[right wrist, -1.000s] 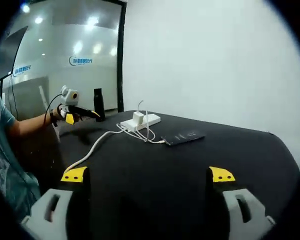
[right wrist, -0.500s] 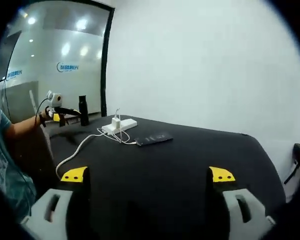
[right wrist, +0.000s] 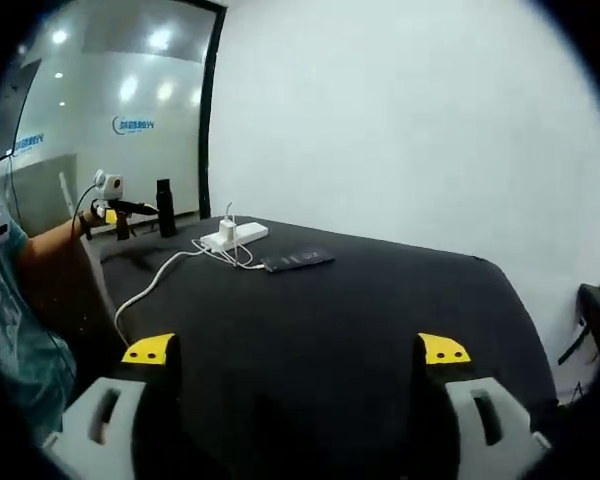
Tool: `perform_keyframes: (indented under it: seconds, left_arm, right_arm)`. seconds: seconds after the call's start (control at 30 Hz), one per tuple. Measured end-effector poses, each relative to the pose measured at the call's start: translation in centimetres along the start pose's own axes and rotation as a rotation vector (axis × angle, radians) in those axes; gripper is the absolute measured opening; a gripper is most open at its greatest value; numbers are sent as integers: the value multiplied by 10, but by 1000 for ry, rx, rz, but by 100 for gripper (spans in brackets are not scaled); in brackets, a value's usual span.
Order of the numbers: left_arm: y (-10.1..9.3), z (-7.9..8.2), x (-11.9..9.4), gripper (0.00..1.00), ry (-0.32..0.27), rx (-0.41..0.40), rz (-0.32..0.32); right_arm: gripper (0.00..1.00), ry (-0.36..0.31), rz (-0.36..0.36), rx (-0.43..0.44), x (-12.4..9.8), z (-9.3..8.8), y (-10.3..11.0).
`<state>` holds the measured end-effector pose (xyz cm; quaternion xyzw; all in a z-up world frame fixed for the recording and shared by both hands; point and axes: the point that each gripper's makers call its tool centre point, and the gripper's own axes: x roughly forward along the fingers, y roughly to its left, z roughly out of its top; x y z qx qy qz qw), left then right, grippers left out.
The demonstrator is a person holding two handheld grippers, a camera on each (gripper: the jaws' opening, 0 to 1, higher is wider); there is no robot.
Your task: Connect the charging cable to the phone, plug the charger into the socket, and turn on the power strip switch to charge the phone.
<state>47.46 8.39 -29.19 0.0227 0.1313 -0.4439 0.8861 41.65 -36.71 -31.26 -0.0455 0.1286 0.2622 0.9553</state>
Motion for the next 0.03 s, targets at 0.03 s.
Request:
perform_keyframes:
  seconds: [0.03]
  left_arm:
    - [0, -3, 0, 96, 11, 11, 1]
  right_arm:
    - [93, 3, -3, 0, 0, -1, 0]
